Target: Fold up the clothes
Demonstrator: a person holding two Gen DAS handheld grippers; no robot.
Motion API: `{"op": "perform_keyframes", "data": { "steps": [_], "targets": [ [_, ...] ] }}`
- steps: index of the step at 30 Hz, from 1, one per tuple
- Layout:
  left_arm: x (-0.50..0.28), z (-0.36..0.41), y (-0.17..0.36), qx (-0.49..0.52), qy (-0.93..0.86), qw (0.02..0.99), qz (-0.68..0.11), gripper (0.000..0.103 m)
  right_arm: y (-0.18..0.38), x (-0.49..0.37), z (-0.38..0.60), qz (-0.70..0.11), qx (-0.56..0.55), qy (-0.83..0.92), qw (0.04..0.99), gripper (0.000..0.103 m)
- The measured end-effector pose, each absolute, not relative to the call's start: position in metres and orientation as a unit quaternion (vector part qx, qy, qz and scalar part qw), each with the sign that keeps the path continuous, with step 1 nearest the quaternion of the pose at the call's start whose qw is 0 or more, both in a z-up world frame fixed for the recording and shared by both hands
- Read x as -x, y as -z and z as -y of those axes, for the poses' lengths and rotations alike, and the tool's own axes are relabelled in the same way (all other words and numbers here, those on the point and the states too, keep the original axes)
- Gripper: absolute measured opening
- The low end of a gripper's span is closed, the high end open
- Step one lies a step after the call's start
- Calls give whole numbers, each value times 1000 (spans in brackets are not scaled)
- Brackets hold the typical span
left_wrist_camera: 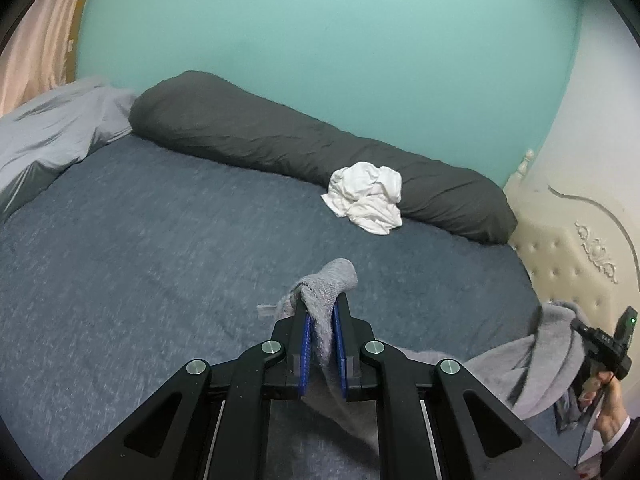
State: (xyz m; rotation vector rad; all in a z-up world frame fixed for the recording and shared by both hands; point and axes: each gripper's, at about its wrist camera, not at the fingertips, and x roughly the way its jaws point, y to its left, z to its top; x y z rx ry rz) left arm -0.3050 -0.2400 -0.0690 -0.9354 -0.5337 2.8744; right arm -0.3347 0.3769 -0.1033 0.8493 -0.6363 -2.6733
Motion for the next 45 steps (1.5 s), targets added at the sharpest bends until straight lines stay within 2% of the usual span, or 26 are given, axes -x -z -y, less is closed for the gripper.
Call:
{"op": "perform_keyframes", "data": {
  "steps": [4, 14, 24, 27, 35, 39, 42, 45],
  "targets": [
    [315, 235, 94, 321, -929, 31, 180, 11, 121, 326, -414, 224, -301, 922, 95, 16],
    [274, 247, 199, 406, -890, 3, 206, 11, 251, 300, -448, 223, -417, 880, 41, 16],
    [233, 258, 250, 462, -857, -18, 227, 13, 284, 294, -445, 191, -475, 859, 26, 17],
    [229, 260, 255, 472, -849, -20, 236, 15, 290, 287, -451, 192, -492, 849, 25, 18],
    [213, 280, 236, 457, -855, -43, 243, 30, 292, 272, -466, 209, -504, 838, 28, 24],
    [221, 271, 228, 453, -860, -22, 233, 32, 289, 271, -464, 196, -507, 839, 22, 27],
    [231, 258, 230, 457, -861, 0, 224, 38, 287, 268, -466, 198, -513, 835, 20, 30],
    [258, 238, 238, 468, -857, 21, 214, 40, 287, 260, -472, 197, -523, 830, 4, 36]
  ]
}}
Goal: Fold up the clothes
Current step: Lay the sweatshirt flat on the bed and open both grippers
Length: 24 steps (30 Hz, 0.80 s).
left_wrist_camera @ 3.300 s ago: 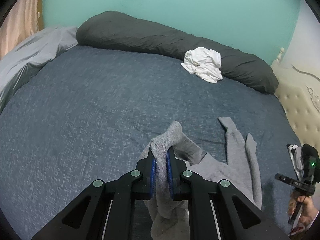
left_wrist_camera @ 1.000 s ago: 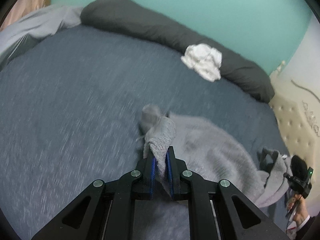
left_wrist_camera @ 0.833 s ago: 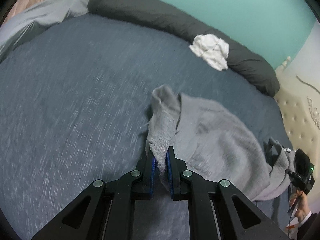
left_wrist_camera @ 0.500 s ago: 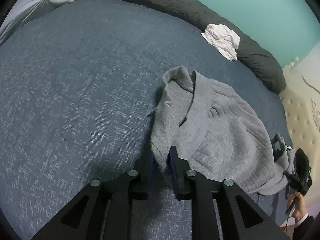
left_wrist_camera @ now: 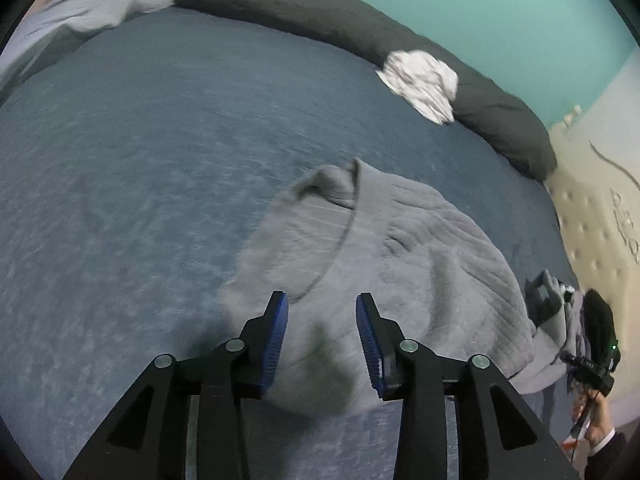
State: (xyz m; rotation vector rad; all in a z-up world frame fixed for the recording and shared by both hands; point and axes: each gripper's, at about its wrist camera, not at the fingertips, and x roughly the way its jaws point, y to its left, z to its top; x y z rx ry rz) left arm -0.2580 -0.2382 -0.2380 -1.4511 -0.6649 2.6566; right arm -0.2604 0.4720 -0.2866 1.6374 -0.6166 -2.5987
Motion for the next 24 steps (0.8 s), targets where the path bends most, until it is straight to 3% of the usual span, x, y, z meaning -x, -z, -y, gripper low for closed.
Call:
{"op": "perform_keyframes", "data": {
  "steps": [8, 19, 24],
  "targets": [
    [321, 200, 264, 495, -848, 45, 186, 44, 281, 246, -489, 196, -546, 814, -12, 42],
    [362, 196, 303, 514, -834, 46, 194, 44, 269, 230, -515, 179, -522, 833, -26, 42],
    [361, 190, 307, 518, -834, 59, 178, 39, 264, 237, -509, 184, -503, 845, -17, 42]
  ]
}}
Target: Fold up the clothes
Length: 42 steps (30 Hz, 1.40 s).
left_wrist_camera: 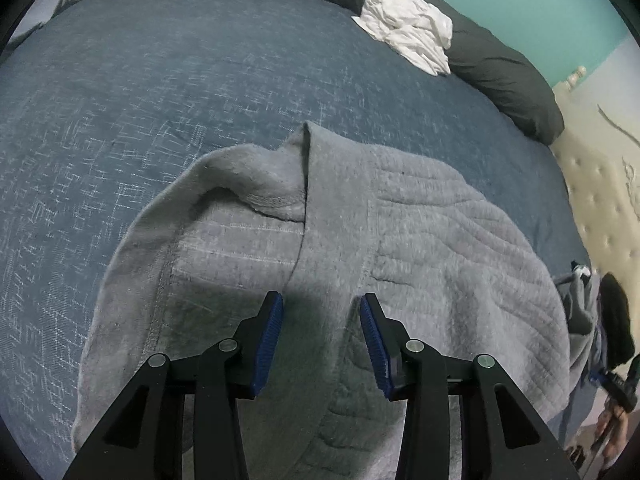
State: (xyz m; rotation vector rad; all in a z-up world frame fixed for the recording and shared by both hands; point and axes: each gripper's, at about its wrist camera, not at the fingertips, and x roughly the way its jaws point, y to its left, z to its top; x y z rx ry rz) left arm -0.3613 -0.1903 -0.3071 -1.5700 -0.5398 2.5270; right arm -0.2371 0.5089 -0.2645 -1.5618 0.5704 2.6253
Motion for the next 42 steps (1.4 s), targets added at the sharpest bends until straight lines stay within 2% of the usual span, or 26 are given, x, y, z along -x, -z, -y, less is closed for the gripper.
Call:
{"op": "perform_keyframes", "data": {
  "steps": [2, 4, 10, 12, 18, 24, 29, 35, 42],
  "targets": [
    [359, 189, 306, 519, -836, 61, 169, 25, 263, 239, -502, -179, 501, -847, 11, 42],
    [356, 188, 303, 518, -838, 64, 159, 18, 261, 241, -496, -175, 500, -848, 3, 42],
    [335, 190, 275, 497, -852, 76, 150, 11, 251, 241, -476, -166, 491, -855, -12, 42],
    [320, 194, 257, 484, -858, 85, 152, 4, 246, 240, -473, -168, 486, -857, -16, 42],
    [261, 217, 209, 452, -874, 97, 152, 4, 229, 234, -456, -173, 472, -863, -40, 42],
    [208, 242, 194, 442, -876, 77, 177, 4, 222, 224, -440, -186, 466, -863, -60, 42],
    [162, 257, 187, 438, -880, 73, 169, 4, 213, 213, -431, -183, 461, -865, -78, 42],
    [115, 283, 225, 474, -861, 45, 180, 4, 213, 207, -426, -193, 462, -861, -87, 42],
    [108, 292, 279, 521, -830, 15, 198, 5, 210, 206, -419, -187, 467, -859, -96, 42]
  ]
}}
